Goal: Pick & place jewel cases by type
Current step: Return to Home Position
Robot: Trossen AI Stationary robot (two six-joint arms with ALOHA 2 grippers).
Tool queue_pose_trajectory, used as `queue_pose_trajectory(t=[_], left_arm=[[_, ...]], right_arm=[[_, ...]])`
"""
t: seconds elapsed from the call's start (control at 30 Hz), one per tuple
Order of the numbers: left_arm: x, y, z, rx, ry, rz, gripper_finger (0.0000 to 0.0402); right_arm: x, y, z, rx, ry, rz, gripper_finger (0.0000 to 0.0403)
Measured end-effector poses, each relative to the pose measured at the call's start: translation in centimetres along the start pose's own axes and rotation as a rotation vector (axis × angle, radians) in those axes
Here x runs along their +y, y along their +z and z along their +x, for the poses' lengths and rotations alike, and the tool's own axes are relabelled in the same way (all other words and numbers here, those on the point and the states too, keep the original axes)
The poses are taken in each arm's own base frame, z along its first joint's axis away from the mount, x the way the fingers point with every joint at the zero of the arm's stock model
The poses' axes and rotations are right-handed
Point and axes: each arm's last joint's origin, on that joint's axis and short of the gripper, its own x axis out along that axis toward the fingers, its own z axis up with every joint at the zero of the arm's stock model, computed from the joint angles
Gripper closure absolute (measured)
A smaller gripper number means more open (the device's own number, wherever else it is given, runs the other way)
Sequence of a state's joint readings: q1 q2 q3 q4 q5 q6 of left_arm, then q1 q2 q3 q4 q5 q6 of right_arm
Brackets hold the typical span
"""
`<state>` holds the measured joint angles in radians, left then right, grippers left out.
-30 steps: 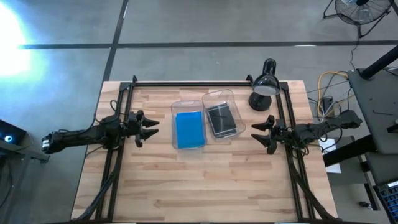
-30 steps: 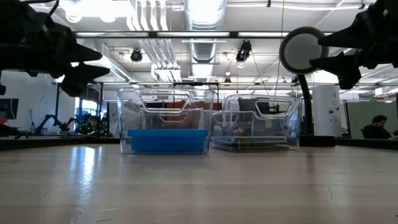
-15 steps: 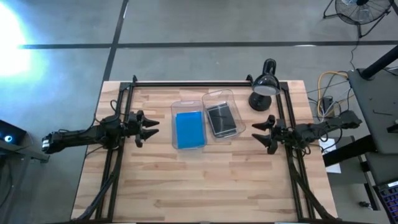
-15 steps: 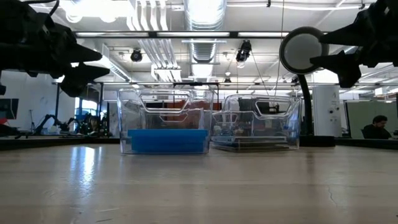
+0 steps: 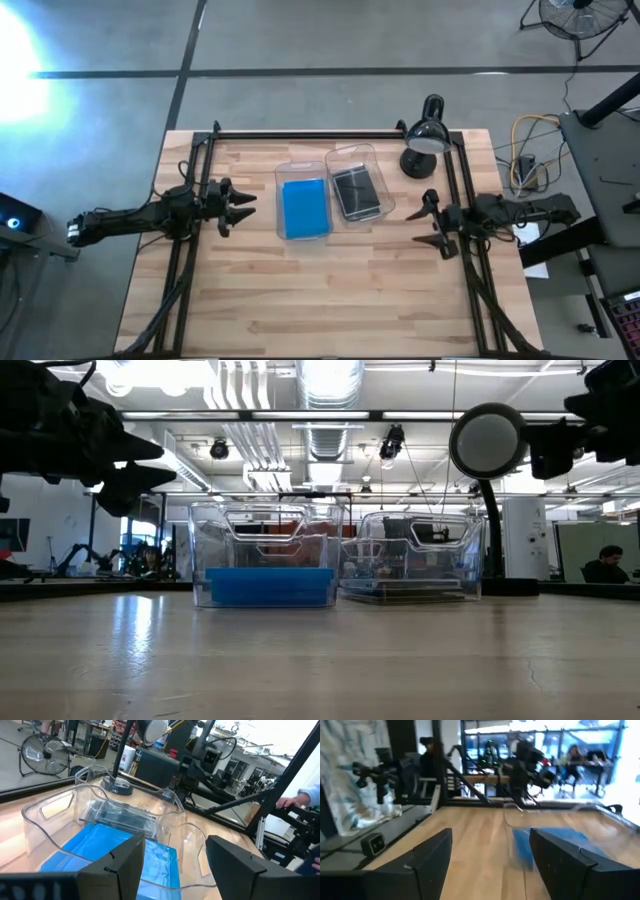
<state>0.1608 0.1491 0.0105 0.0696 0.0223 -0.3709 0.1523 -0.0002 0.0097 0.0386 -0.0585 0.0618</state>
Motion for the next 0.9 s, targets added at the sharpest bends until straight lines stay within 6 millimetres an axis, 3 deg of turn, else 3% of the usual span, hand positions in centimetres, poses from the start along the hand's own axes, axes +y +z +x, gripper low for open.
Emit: queue_pose_trajectory(t=[0.13, 0.9], left_arm=[[0.02, -0.06, 0.02, 0.006, 0.003, 0.0, 0.0209], [0.03, -0.08, 0.03, 0.008, 0.004, 0.0, 0.0209]], right_arm=[[-0.22, -0.29, -0.01, 0.026, -0.069, 0.047, 0.0145], [-0.05, -0.46, 0.13, 0.049, -0.03, 0.053, 0.0141]])
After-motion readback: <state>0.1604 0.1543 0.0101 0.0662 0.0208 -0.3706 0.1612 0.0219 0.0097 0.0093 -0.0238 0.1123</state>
